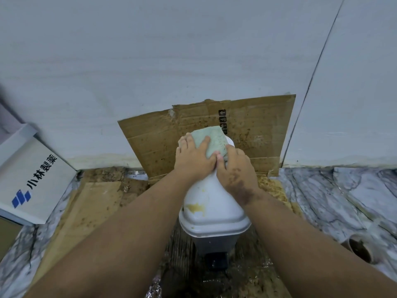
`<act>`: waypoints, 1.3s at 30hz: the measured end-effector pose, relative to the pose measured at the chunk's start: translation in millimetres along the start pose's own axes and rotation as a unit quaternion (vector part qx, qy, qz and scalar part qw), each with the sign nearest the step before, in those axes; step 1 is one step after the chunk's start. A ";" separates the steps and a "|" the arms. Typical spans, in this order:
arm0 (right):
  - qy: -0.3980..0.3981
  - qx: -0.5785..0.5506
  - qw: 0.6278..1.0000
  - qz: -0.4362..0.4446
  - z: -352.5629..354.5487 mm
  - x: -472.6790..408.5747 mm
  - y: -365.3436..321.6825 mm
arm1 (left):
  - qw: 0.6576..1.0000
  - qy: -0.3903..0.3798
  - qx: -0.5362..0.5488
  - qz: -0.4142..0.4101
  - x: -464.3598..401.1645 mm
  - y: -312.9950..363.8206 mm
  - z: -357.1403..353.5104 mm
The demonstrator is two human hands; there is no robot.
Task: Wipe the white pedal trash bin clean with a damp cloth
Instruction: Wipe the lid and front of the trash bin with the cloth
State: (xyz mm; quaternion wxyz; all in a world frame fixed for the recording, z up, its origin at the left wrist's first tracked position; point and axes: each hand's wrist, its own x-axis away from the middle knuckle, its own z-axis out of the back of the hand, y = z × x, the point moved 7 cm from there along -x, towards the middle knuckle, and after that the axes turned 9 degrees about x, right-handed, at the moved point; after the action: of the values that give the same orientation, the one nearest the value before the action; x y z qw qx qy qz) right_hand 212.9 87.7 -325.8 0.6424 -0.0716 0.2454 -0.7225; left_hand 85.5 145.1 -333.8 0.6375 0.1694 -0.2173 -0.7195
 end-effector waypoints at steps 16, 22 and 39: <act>-0.101 -0.010 0.995 -0.007 -16.5 6.9 8.9 | 0.968 -0.060 0.237 -0.047 -17.3 -53.3 7.7; -0.077 -0.022 0.997 -0.005 -15.3 5.5 8.9 | 0.983 -0.068 0.169 -0.037 -61.3 -35.0 7.4; -0.096 -0.041 0.994 -0.037 -10.0 8.6 0.7 | 0.960 -0.050 0.274 0.010 31.6 -45.3 0.6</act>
State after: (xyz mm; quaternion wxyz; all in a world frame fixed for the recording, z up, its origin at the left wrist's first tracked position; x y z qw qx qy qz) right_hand 207.9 82.1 -336.7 0.6324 -0.1758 0.2088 -0.7250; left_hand 42.9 118.0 -356.3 0.5625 0.2995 -0.4393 -0.6332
